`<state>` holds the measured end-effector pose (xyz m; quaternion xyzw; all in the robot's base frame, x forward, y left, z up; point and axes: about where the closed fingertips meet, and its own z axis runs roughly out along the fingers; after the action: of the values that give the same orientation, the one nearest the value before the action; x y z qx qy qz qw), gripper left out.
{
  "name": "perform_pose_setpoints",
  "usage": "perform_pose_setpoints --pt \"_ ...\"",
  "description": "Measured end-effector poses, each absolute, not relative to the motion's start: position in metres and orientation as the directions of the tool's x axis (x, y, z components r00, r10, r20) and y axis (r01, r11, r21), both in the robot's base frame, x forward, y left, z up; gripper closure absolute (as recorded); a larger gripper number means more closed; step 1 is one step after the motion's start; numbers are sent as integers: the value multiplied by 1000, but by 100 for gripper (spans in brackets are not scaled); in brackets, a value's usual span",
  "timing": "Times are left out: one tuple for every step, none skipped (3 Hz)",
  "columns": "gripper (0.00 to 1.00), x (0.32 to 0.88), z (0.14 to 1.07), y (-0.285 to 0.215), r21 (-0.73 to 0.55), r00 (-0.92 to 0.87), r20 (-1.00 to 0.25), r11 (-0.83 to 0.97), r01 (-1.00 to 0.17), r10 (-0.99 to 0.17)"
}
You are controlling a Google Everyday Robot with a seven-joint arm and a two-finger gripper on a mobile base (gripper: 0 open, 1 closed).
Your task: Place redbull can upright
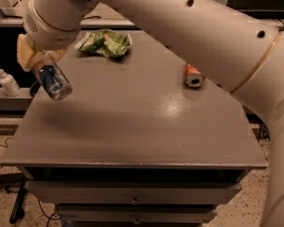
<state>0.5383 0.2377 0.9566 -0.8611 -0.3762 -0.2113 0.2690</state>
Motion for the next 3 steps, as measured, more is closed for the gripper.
perform_pose_setpoints --pt "100 518 940 223 -294 571 648 -526 798 505" --pt "100 499 911 207 -289 531 706 -494 820 469" --pt "100 502 891 190 -306 503 779 -475 825 373"
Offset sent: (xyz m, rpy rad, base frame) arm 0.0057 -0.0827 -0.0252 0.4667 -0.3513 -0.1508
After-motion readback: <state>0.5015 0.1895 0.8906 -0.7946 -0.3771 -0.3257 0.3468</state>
